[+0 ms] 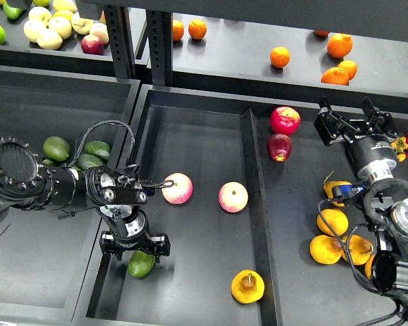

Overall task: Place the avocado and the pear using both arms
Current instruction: 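Lower the left gripper and close it around the avocado, then lift the avocado with the left gripper toward the avocado bin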

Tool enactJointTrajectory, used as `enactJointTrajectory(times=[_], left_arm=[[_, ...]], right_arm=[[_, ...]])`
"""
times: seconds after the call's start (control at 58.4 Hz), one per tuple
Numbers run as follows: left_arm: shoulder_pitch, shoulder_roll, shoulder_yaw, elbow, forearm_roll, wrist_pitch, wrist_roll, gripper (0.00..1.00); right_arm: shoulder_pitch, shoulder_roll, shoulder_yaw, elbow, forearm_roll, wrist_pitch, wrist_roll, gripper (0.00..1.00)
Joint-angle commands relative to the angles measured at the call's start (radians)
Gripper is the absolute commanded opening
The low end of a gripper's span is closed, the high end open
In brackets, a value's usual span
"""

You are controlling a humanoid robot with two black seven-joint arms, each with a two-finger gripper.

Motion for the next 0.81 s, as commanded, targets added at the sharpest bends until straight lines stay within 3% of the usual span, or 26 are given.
enactJointTrajectory(times=[0.0,0.531,0.737,0.788], left_arm=[[0.012,0.0,-0.003,0.0,0.0,0.0,0.0,0.97],[0.048,0.0,-0.04,0.054,-0.005,0.0,0.0,0.59],[0.081,0.0,-0.075,0.086,-0.037,0.0,0.0,0.24],[0.086,0.0,-0.084,0.095,-0.037,0.0,0.0,0.22]], right_arm=[[0.0,0.0,0.0,0.0,0.0,0.0,0.0,0.99],[-0.002,0.0,-0.002,0.0,0.0,0.0,0.0,0.99],[-0.003,0.0,-0.002,0.002,0.0,0.0,0.0,0.99],[-0.003,0.0,-0.002,0.002,-0.002,0.0,0.0,0.99]])
